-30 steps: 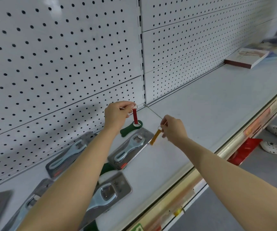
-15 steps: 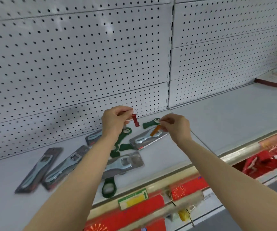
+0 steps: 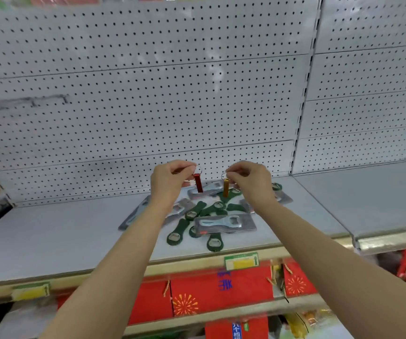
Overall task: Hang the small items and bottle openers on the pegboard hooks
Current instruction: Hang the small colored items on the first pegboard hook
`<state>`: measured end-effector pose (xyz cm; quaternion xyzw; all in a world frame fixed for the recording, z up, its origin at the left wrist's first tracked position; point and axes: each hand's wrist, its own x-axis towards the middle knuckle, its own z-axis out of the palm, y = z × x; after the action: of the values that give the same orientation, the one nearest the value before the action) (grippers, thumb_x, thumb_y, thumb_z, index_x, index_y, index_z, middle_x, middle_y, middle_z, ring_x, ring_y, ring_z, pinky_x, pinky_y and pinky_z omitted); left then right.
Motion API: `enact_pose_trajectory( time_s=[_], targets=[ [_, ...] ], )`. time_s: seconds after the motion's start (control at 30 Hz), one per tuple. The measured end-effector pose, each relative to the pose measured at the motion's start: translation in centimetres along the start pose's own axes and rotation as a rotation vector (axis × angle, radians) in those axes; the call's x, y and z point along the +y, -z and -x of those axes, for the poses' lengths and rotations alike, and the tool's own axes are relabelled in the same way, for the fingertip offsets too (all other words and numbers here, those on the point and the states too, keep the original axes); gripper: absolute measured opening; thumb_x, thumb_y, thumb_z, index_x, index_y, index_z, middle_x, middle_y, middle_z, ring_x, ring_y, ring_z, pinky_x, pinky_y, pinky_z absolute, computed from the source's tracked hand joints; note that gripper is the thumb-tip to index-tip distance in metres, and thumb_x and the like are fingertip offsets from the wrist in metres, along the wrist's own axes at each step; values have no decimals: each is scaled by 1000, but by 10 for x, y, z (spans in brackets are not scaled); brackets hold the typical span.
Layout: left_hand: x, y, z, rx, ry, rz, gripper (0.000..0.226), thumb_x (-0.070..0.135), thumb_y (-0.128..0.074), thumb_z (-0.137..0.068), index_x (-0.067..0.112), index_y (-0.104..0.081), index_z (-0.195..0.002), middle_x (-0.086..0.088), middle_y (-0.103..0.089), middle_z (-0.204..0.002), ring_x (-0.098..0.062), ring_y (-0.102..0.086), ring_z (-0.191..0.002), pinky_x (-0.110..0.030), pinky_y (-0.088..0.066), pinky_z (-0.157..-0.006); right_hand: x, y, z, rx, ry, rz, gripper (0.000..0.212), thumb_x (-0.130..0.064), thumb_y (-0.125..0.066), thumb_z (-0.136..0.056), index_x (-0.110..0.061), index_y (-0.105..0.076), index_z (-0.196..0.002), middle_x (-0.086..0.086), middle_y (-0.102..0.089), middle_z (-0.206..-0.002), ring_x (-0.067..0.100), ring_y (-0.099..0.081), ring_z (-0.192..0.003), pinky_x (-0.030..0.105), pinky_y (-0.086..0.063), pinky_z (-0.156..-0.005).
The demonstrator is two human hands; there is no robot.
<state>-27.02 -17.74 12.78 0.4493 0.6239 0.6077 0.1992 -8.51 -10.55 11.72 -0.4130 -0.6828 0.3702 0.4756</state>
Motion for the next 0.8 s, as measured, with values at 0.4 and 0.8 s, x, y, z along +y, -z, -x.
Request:
enact_pose_trajectory(
  time_s=[0.4,0.8],
  targets=[
    [36,185,11,101,-85,4,8,10,-71,-87,15,-77,-90,-6,-76,-87,-15,-72,-76,-25,-58,-67,-126,-136,43,-23,72,-188,11,-7,-70,-83,-17,-74,-78,5,-72,-79,23,-72,-77,40,-61,-73],
    [45,311,18,377,-118,10,8,12,-72,-87,17,-77,-91,-2,-76,-86,-15,-72,-80,-22,-58,-67,-211,-250,55,-262,209,-358,11,-5,-70,-83,-13,-73,-77,6,-73,-80,22,-71,-78,29,-60,-65]
  ],
)
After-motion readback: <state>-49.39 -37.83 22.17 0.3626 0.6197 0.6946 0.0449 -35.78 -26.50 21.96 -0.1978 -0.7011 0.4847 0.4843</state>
